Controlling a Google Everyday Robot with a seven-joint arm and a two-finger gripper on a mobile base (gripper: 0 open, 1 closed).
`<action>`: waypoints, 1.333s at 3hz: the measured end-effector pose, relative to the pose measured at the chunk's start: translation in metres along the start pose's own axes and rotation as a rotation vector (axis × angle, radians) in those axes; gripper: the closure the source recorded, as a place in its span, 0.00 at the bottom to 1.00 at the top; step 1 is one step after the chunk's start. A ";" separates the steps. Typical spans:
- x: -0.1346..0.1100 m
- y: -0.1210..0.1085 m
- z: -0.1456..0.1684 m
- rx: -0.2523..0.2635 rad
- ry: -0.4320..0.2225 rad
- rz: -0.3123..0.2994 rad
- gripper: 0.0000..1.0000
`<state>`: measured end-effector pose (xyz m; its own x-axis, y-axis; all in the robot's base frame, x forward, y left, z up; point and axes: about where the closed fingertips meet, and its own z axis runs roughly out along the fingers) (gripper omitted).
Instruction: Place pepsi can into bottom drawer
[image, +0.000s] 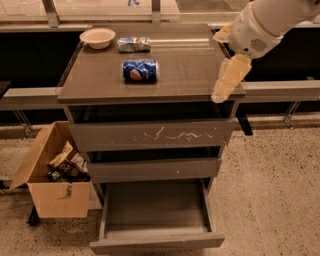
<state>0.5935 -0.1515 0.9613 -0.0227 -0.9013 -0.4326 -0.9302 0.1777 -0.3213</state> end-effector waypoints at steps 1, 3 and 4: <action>-0.037 -0.045 0.055 -0.041 -0.135 -0.014 0.00; -0.042 -0.079 0.097 -0.026 -0.164 -0.026 0.00; -0.052 -0.107 0.130 -0.012 -0.215 -0.015 0.00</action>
Offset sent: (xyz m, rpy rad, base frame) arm 0.0500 0.0417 -0.0136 0.0996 0.0117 0.0679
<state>0.7416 -0.0719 0.9088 0.0688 -0.7985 -0.5980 -0.9343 0.1586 -0.3193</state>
